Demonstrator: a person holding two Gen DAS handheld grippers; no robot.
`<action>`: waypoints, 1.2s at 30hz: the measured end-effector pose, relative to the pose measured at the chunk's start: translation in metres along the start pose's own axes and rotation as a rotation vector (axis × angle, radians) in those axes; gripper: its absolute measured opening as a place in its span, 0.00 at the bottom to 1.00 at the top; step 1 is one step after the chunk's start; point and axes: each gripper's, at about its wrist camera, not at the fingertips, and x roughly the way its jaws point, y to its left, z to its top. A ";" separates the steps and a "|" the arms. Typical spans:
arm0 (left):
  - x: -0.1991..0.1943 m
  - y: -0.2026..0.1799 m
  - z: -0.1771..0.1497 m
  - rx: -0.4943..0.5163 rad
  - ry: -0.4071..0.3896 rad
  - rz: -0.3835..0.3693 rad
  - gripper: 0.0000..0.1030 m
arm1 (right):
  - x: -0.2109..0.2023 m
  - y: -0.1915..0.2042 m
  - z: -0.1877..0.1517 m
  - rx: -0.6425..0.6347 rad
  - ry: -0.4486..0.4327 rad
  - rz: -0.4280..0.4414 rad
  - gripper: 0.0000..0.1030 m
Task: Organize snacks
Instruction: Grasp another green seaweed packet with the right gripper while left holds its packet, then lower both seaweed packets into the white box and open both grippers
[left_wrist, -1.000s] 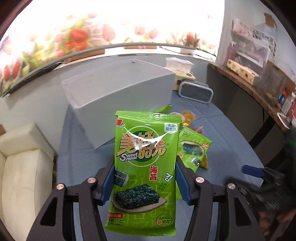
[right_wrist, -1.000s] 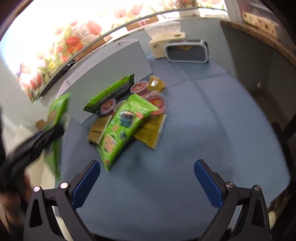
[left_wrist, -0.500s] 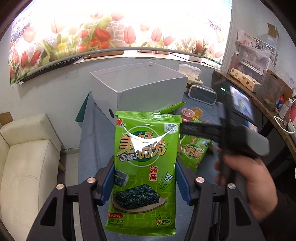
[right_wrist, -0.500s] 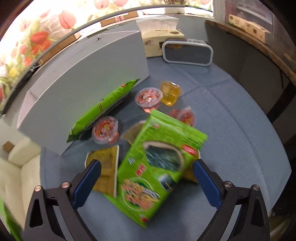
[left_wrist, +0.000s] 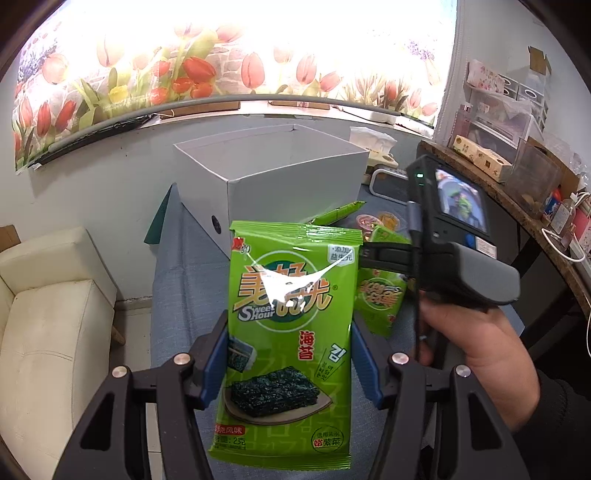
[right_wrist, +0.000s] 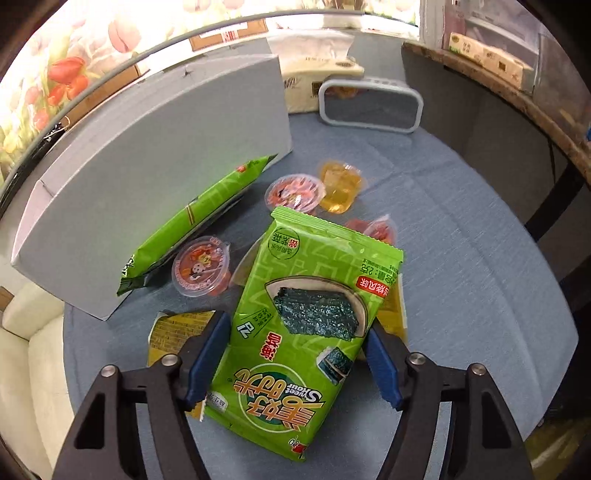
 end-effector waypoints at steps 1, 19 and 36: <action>0.000 0.000 0.000 -0.001 0.000 0.001 0.62 | -0.004 -0.003 -0.001 -0.005 -0.004 0.012 0.73; -0.006 -0.030 0.030 -0.057 -0.056 0.043 0.63 | -0.090 -0.085 0.008 -0.396 -0.113 0.245 0.73; 0.017 -0.025 0.128 -0.107 -0.143 0.105 0.64 | -0.128 -0.066 0.100 -0.573 -0.355 0.362 0.73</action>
